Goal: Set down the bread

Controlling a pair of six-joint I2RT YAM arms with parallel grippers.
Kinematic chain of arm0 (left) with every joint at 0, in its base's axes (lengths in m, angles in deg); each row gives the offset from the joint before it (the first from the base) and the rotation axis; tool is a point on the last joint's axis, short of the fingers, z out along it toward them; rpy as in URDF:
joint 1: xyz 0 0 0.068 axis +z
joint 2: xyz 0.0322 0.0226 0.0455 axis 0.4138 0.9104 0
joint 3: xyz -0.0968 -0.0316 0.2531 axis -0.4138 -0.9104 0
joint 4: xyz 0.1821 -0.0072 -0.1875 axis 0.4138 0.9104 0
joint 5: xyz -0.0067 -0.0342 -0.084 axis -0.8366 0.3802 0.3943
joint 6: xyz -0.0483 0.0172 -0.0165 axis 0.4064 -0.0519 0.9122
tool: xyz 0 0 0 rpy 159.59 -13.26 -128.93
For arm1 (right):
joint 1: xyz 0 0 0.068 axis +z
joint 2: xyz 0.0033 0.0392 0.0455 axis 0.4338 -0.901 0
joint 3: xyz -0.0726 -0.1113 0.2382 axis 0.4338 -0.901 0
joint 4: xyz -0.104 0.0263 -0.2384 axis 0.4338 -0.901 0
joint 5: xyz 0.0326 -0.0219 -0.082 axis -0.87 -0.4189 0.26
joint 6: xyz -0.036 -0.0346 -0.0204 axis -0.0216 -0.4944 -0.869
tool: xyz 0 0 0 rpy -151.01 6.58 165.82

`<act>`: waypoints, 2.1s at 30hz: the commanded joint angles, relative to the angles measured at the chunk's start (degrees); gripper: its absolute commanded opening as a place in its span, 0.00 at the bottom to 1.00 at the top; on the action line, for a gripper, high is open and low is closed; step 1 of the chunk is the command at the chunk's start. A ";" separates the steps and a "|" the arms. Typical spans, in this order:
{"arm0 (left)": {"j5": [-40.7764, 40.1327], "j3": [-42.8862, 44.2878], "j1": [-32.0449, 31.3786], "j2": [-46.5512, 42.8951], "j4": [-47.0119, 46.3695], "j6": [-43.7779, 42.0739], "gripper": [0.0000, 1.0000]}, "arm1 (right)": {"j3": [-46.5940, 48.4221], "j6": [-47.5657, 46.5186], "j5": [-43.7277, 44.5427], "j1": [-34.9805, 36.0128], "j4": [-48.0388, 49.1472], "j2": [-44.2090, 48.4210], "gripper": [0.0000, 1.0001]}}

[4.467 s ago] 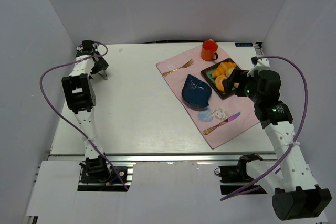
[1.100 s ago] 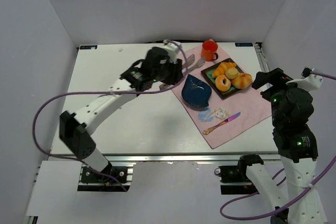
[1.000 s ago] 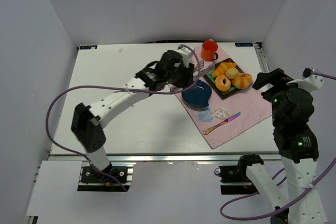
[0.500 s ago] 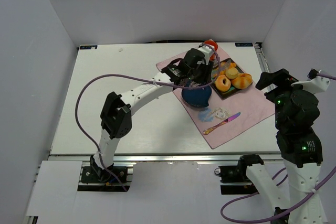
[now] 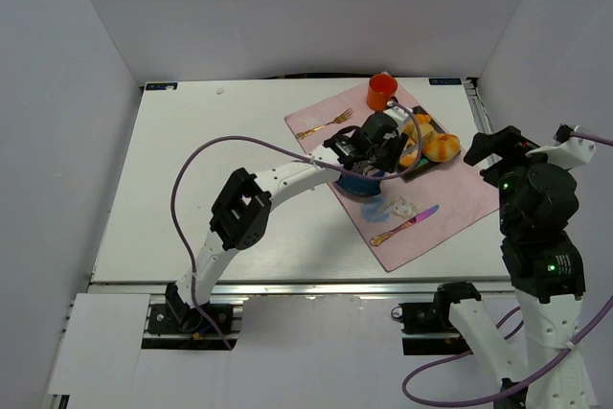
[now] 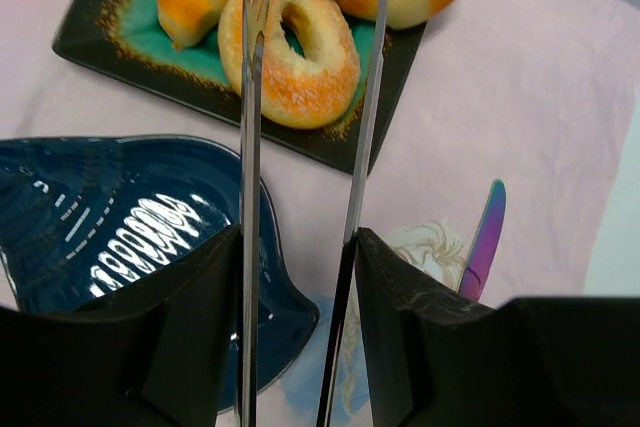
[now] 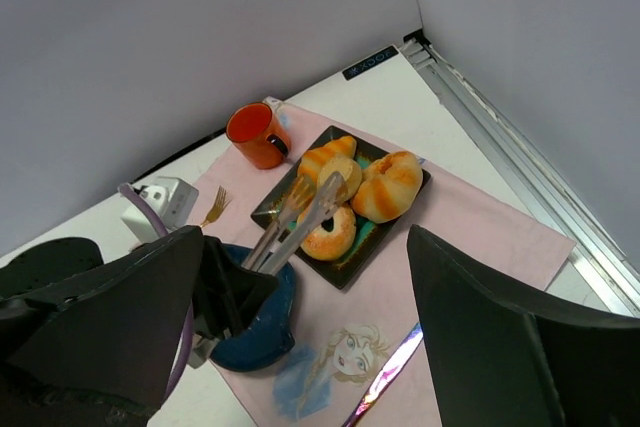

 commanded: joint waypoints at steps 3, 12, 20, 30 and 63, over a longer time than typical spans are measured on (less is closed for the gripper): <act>-2.85 3.46 0.14 -1.02 -3.48 -1.21 0.58 | -1.55 -0.96 -0.69 0.10 3.27 0.11 0.89; -3.30 4.16 0.06 0.65 -4.01 -1.82 0.59 | -2.69 -0.88 -1.31 0.19 4.14 -0.07 0.89; -2.77 7.68 0.06 3.73 -3.21 -2.00 0.63 | -3.74 -0.70 -1.66 0.10 4.85 -0.16 0.89; -2.24 8.38 0.06 6.02 -3.57 -1.74 0.65 | -4.62 -0.87 -1.66 0.19 5.55 -0.16 0.89; -11.20 2.76 -0.56 -13.57 3.63 0.90 0.33 | -9.19 -2.36 -4.90 0.10 5.29 2.83 0.89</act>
